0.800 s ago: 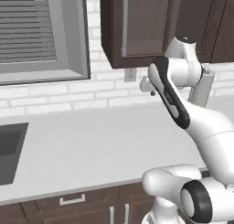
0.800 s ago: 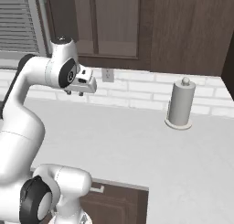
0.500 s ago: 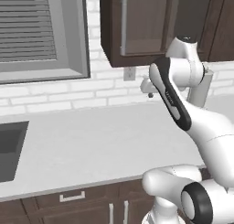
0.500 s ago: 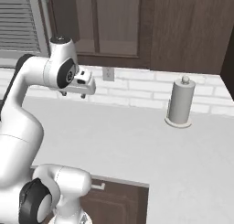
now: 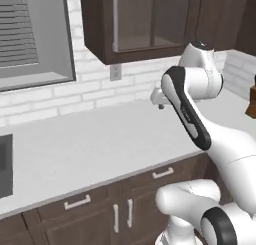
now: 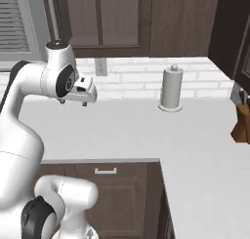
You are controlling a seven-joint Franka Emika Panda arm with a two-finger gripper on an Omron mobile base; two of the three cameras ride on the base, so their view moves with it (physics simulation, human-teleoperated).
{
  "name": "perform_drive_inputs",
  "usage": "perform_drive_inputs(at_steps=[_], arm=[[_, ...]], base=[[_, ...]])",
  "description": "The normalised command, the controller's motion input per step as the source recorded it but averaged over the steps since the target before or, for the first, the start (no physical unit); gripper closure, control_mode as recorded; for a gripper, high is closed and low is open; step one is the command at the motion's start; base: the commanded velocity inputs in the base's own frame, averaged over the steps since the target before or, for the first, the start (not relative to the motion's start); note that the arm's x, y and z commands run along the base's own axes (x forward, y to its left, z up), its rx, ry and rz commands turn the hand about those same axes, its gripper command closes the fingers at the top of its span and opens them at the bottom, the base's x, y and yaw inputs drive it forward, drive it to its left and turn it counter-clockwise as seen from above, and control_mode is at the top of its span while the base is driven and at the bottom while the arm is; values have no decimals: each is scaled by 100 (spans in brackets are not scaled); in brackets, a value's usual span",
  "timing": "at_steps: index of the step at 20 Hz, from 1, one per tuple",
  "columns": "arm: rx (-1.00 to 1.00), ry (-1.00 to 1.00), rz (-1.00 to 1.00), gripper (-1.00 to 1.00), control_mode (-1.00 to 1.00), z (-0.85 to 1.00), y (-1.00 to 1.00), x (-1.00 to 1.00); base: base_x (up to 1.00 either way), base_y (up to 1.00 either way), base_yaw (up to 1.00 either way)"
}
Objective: Take a straw from the drawer in front and place it inside the glass cup on the dining counter.
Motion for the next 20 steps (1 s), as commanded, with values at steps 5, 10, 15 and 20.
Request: perform_drive_inputs(at_steps=[5, 10, 15, 20], arm=[[0, 0, 0, -100, 100, 0, 0, 0], [0, 0, 0, -100, 100, 0, 0, 0], [0, 0, 0, -100, 100, 0, 0, 0], [0, 0, 0, -100, 100, 0, 0, 0]], base=[[-9, 88, -57], [-13, 85, -56], [-2, 70, -57], [0, 57, -53]])
